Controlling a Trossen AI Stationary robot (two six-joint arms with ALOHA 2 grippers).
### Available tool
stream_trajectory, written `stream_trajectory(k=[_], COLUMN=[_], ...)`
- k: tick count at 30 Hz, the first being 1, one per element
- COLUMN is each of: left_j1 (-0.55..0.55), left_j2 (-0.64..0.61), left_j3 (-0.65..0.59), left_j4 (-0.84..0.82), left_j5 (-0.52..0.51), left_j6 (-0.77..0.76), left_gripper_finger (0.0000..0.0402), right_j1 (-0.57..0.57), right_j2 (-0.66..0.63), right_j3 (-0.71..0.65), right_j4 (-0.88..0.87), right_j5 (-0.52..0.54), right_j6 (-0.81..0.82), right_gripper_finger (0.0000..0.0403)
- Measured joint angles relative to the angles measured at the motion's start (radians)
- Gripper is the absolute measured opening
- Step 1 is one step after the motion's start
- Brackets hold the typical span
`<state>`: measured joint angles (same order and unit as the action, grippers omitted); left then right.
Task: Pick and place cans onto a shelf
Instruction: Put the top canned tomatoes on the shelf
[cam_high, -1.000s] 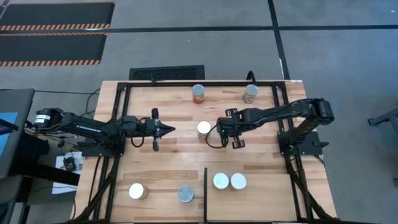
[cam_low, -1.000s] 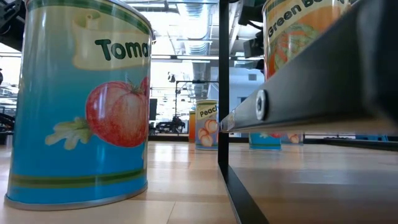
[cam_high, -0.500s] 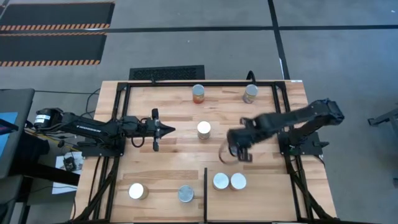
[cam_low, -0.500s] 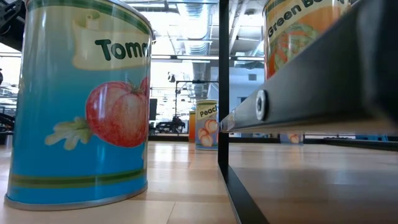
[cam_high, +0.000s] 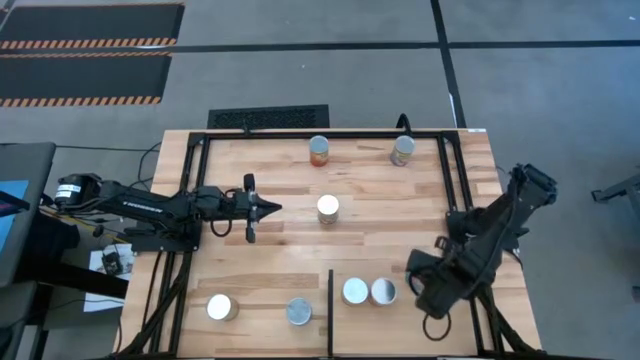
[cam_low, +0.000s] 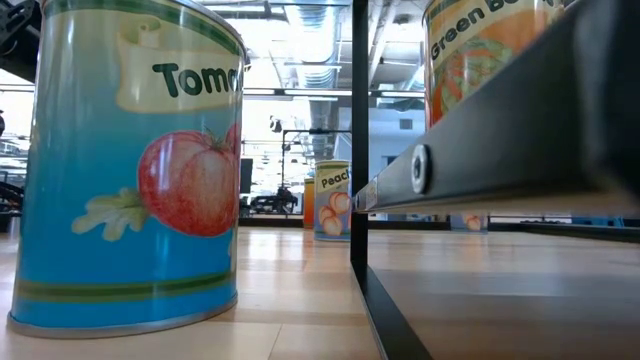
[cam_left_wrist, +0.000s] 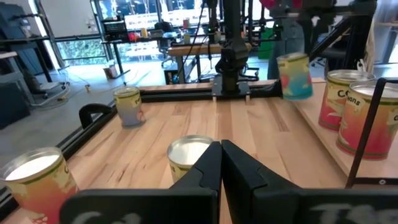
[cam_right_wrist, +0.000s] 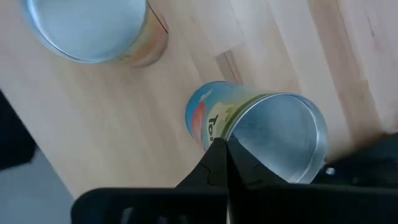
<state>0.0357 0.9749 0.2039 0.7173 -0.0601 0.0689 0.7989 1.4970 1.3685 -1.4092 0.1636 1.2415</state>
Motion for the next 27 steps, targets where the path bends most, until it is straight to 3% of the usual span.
stream_trajectory(k=[6, 19, 27], left_j1=[0.0, 0.0, 0.0], left_j2=[0.0, 0.0, 0.0], left_j3=[0.0, 0.0, 0.0], left_j4=[0.002, -0.001, -0.004], left_j5=[-0.008, -0.042, -0.042], left_j6=[0.002, 0.017, 0.016], left_gripper_finger=[0.0, 0.0, 0.0], right_j1=[0.036, 0.037, 0.031], right_j2=[0.07, 0.242, 0.296], right_j3=[0.02, 0.199, 0.232], right_j4=[0.037, 0.028, 0.024], right_j5=[-0.008, -0.031, -0.031], right_j6=[0.041, 0.006, -0.062], right_gripper_finger=[0.0003, 0.0007, 0.0006])
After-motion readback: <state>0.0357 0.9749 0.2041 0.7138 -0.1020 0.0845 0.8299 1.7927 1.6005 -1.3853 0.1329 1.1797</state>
